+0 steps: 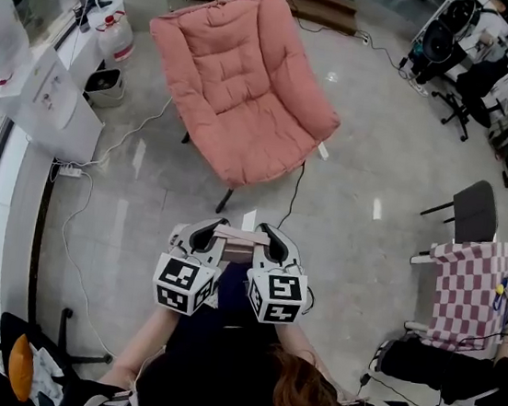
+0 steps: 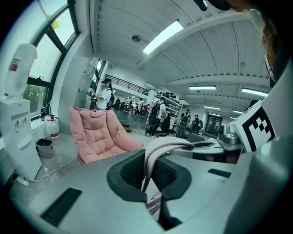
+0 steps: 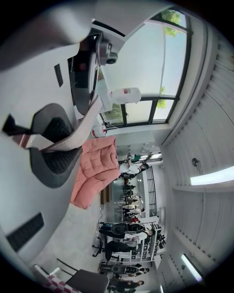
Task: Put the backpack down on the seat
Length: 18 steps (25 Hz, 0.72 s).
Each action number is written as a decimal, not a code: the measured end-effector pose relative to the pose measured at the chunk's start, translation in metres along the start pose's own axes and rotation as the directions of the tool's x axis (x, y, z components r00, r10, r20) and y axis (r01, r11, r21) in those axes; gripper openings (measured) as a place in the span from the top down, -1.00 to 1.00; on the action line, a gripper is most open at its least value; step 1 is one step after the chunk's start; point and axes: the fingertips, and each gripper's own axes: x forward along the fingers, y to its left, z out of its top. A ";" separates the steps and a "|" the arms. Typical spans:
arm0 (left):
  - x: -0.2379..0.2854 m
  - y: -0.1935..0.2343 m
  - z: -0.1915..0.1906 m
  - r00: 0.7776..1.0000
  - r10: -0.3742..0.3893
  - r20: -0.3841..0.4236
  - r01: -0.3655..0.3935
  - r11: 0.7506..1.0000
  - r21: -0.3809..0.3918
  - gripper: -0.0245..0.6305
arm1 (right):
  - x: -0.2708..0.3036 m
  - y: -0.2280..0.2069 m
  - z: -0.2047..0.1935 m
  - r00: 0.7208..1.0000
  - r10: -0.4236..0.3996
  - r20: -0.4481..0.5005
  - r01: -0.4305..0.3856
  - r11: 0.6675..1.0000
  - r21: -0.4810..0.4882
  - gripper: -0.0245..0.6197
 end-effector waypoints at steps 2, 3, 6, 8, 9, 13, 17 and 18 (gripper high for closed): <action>0.016 0.003 0.009 1.000 0.001 0.000 -0.001 1.000 0.002 0.86 | 0.011 -0.012 0.008 1.000 -0.002 -0.001 0.002 1.000 -0.002 0.82; 0.025 0.004 0.014 1.000 0.000 0.000 0.000 1.000 0.002 0.86 | 0.017 -0.019 0.013 1.000 -0.002 -0.001 0.002 1.000 -0.001 0.82; 0.049 0.007 0.026 1.000 -0.006 -0.002 0.006 1.000 -0.002 0.86 | 0.033 -0.037 0.025 1.000 -0.004 0.000 0.004 1.000 0.000 0.82; 0.066 0.009 0.034 1.000 -0.008 -0.005 0.008 1.000 -0.001 0.86 | 0.043 -0.050 0.033 1.000 -0.006 0.001 0.006 1.000 -0.001 0.82; 0.075 0.010 0.037 1.000 -0.010 -0.007 0.010 1.000 -0.001 0.86 | 0.049 -0.057 0.036 1.000 -0.008 0.000 0.008 1.000 0.000 0.82; 0.108 0.012 0.049 1.000 -0.020 -0.014 0.020 1.000 -0.002 0.86 | 0.068 -0.085 0.048 1.000 -0.019 -0.005 0.019 1.000 0.004 0.82; 0.141 0.013 0.064 0.999 -0.031 -0.016 0.031 1.000 0.002 0.86 | 0.086 -0.113 0.063 0.999 -0.033 0.000 0.033 0.999 0.004 0.82; 0.149 0.013 0.067 0.999 -0.034 -0.016 0.034 0.999 0.002 0.86 | 0.091 -0.120 0.065 0.999 -0.037 0.001 0.037 0.999 0.005 0.82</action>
